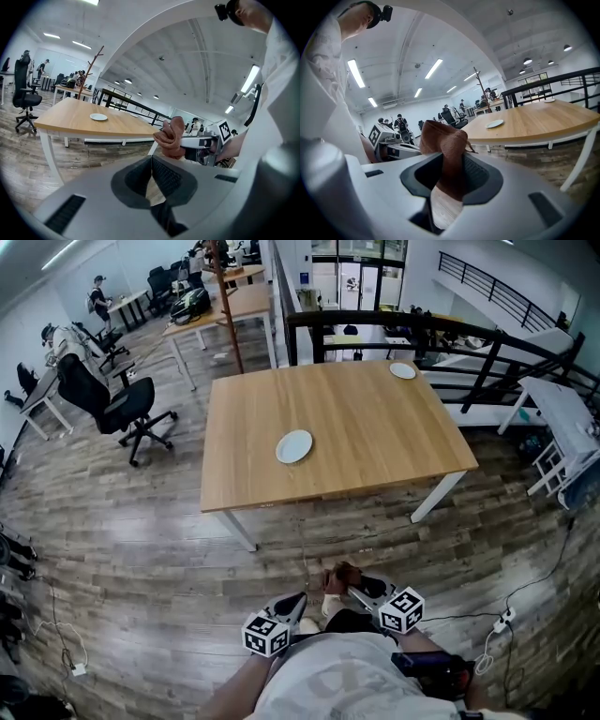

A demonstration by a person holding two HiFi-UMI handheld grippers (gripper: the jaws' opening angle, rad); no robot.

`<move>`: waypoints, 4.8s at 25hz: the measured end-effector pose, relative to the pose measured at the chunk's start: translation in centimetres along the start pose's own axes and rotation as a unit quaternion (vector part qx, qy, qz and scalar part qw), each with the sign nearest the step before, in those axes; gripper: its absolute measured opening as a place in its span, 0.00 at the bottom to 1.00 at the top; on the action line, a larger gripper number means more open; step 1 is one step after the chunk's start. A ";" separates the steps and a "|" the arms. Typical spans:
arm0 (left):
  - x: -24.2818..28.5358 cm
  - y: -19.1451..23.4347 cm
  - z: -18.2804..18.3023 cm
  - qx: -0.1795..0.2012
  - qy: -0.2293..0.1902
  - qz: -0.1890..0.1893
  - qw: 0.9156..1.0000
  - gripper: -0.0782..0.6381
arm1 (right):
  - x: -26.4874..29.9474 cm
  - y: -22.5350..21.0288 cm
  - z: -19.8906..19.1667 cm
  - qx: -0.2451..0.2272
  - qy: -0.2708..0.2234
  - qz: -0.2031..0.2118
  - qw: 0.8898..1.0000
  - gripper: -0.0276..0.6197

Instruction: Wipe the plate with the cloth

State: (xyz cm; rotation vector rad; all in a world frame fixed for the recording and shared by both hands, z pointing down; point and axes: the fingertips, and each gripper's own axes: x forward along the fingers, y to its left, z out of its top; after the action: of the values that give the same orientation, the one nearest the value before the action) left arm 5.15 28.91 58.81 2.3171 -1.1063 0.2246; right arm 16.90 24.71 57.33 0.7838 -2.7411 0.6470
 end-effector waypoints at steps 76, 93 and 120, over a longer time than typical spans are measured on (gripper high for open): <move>17.8 28.0 22.4 0.000 0.007 -0.008 1.000 0.13 | 23.6 -24.6 17.5 -0.004 0.058 -0.079 0.995 0.24; 19.3 30.5 24.3 -0.034 -0.001 0.026 0.999 0.13 | 29.4 -28.2 17.8 -0.023 0.118 -0.039 0.992 0.24; 17.3 32.5 22.7 -0.097 -0.002 0.122 0.988 0.13 | 37.1 -35.3 15.6 -0.171 0.263 -0.020 0.949 0.24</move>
State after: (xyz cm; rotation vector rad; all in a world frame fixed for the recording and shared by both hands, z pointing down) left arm -10.22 -11.50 59.77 2.0113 -1.3509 0.1937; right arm 3.84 -26.08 67.92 0.4941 -2.2492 0.2971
